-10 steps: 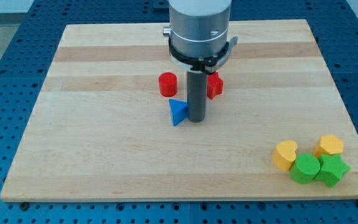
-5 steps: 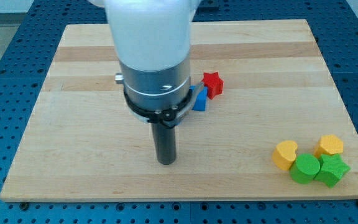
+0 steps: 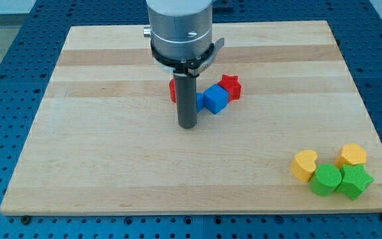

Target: Push the blue blocks slightly up

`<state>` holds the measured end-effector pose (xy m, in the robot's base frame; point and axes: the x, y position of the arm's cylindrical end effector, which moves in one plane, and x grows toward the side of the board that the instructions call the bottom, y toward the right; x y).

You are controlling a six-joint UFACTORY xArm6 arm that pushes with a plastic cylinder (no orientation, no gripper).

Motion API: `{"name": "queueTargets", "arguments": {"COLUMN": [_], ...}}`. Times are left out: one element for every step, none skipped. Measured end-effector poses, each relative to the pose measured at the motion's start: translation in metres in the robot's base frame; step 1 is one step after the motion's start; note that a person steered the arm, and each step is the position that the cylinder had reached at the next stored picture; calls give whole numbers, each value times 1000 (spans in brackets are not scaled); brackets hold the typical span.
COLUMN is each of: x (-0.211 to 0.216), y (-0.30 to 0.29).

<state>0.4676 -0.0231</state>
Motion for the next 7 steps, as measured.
{"name": "queueTargets", "arguments": {"x": [-6,-6,1,20,10,5,5], "y": [0,0,-1,-39,-93,-117,-118]}}
